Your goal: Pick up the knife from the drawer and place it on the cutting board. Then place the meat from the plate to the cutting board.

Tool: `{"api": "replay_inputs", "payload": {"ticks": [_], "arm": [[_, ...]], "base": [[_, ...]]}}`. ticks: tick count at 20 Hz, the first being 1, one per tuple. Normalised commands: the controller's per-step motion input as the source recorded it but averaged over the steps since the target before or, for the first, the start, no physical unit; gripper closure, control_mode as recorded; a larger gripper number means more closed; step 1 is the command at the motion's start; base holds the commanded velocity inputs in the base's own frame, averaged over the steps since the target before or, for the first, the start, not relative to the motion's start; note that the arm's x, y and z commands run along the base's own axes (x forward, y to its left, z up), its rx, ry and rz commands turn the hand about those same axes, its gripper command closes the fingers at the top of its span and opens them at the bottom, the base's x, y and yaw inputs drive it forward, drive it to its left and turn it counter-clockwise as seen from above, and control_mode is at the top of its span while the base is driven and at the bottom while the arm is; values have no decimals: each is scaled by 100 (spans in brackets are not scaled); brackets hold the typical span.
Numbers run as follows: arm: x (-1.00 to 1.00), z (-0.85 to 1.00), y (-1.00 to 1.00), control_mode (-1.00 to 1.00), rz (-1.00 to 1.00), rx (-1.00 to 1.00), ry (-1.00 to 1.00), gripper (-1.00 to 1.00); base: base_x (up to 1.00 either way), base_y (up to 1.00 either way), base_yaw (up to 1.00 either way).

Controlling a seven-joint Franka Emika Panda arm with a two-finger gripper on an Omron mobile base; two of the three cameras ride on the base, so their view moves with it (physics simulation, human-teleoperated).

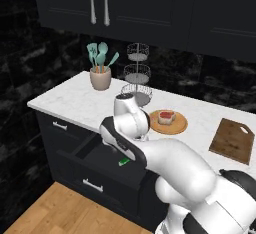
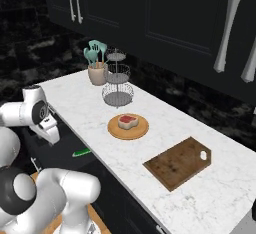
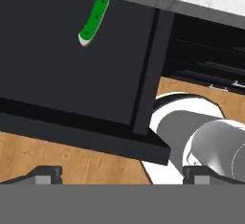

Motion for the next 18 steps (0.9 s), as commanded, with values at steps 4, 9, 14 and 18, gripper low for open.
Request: {"api": "replay_inputs", "payload": {"ticks": [4, 9, 14, 18], "arm": [[52, -21, 30, -100, -7, 1, 1, -100], [35, -28, 31, -100, -7, 0, 0, -100], [17, -35, 33, -100, -2, 0, 0, -100], [26, -42, 24, -100, 0, 0, 0, -100]], "base": [[0, 0, 0], [0, 0, 0], [0, 0, 0], [0, 0, 0]]}}
